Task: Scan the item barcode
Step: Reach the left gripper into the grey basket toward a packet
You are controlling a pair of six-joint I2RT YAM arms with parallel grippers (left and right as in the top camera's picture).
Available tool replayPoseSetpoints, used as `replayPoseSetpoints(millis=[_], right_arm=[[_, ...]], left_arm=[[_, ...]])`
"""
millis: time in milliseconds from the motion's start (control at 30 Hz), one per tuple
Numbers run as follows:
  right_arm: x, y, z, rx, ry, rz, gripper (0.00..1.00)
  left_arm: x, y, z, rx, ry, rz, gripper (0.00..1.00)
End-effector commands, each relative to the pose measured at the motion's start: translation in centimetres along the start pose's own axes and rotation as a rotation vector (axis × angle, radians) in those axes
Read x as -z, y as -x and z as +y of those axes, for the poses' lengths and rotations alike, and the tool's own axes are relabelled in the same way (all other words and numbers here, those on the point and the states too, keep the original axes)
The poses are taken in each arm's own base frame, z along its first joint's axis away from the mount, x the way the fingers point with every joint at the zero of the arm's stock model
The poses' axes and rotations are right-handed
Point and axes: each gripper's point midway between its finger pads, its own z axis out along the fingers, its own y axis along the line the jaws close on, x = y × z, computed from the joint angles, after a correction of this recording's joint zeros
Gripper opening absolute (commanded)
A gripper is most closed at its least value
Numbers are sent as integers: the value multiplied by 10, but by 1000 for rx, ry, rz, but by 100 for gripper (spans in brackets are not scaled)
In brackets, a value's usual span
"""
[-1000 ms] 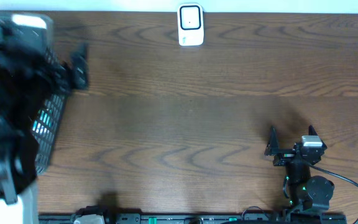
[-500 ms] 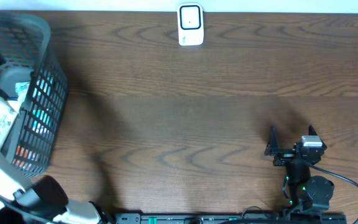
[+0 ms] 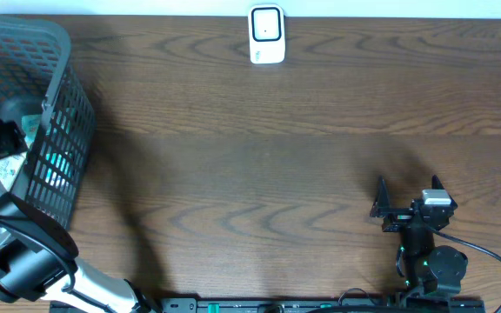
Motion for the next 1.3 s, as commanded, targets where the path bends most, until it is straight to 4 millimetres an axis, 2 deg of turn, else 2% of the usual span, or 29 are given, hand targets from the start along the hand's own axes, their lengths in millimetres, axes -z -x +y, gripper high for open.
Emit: replayPoseSetpoints(millis=[0, 67, 200, 433, 500, 567, 733, 767, 867, 900, 967, 1033, 1067, 1167, 1267], right_arm=[[0, -1, -2, -12, -9, 1, 99], [0, -1, -2, -12, -9, 1, 99], [0, -1, -2, -12, -9, 1, 99], [0, -1, -2, -12, -9, 1, 99], [0, -1, -2, -12, -9, 1, 99], [0, -1, -2, -12, -9, 1, 99], [0, -1, -2, -12, -9, 1, 99], [0, -1, -2, -12, -9, 1, 99], [0, -1, -2, -12, -9, 1, 99], [0, -1, -2, -12, -9, 1, 99], [0, -1, -2, -12, -9, 1, 99], [0, -1, -2, -12, -9, 1, 99], [0, -1, -2, -12, -9, 1, 99], [0, -1, -2, -12, -9, 1, 99], [0, -1, -2, -12, -9, 1, 99]], left_arm=[[-13, -1, 3, -92, 38, -7, 97], [-16, 3, 4, -85, 43, -24, 98], [-23, 13, 20, -44, 64, -68, 98], [-44, 2, 39, -51, 51, -23, 99], [-53, -2, 37, -32, -8, -14, 99], [-64, -6, 35, -13, -61, -2, 93], [-82, -13, 31, -9, -92, 38, 90], [-87, -14, 29, -12, -99, 48, 87], [-93, -14, 15, -13, -173, 50, 86], [-93, -13, 10, -12, -200, 45, 77], [-91, -11, 3, -10, -241, 32, 49], [-89, -11, 2, -7, -247, 30, 12], [-87, -11, 3, -6, -247, 27, 8], [-71, -6, 9, 8, -234, -8, 7], [-36, 8, 21, 64, -212, -101, 7]])
